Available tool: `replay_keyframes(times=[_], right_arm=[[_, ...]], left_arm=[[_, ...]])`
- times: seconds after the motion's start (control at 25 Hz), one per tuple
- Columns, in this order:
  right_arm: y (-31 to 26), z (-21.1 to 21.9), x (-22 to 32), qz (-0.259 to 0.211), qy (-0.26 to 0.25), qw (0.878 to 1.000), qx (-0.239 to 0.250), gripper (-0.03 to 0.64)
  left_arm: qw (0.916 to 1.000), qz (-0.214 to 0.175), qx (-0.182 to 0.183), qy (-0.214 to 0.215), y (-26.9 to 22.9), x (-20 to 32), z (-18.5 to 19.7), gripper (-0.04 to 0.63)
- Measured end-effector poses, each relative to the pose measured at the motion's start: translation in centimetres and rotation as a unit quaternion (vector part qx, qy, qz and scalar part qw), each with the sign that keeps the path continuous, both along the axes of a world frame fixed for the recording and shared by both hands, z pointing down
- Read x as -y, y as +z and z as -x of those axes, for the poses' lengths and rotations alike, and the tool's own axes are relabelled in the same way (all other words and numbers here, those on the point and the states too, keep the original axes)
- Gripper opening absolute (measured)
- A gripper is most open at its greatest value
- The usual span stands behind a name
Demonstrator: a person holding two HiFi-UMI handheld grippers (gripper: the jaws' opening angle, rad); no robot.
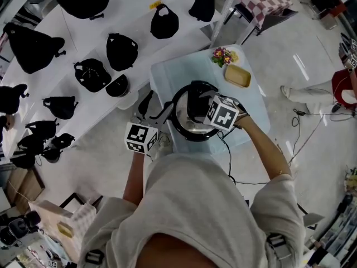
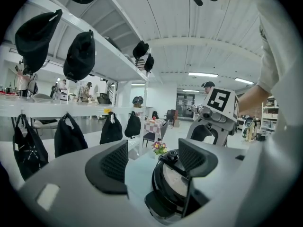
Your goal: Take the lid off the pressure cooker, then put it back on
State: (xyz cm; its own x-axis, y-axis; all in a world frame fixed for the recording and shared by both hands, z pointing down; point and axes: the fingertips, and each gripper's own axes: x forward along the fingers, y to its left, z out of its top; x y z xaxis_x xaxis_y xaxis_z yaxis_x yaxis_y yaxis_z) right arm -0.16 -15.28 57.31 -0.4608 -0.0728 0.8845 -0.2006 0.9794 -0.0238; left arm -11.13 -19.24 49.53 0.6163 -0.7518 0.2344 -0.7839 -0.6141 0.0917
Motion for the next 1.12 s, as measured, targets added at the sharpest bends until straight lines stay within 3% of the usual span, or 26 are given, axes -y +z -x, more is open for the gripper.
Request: replay_keyframes(times=[0.16, 0.32, 0.52, 0.68, 0.76, 0.88, 1.12], right_arm=[[-1.9, -0.5, 0.6, -0.029, 0.085, 0.993, 0.082, 0.242], [-3.7, -2.0, 1.5, -0.062, 0.186, 0.967, 0.161, 0.184], [-6.1, -5.0, 3.2, -0.13, 0.329, 0.903, 0.244, 0.072], [-7.6, -8.3, 4.1, -0.185, 0.414, 0.847, 0.276, 0.003], [-8.0, -9.9, 4.0, -0.211, 0.438, 0.828, 0.277, 0.001], [-7.9, -11.8, 3.6, -0.236, 0.455, 0.817, 0.264, 0.0], [-7.5, -12.7, 3.3, -0.23, 0.466, 0.815, 0.259, 0.0]], left_arm=[[1.0, -0.003, 0.004, 0.004, -0.2, 0.1, -0.3, 0.331], [0.9999, -0.003, 0.008, 0.007, -0.3, 0.3, -0.7, 0.331], [0.9999, -0.001, 0.013, -0.005, -0.5, 0.7, -0.9, 0.246], [0.9993, -0.009, 0.025, -0.027, -0.7, 1.2, -0.5, 0.114], [0.999, -0.011, 0.027, -0.033, -0.8, 1.2, -0.5, 0.045], [0.9992, -0.007, 0.028, -0.026, -0.6, 1.1, -1.0, 0.014], [0.9996, -0.003, 0.028, -0.01, -0.4, 0.8, -1.9, 0.011]])
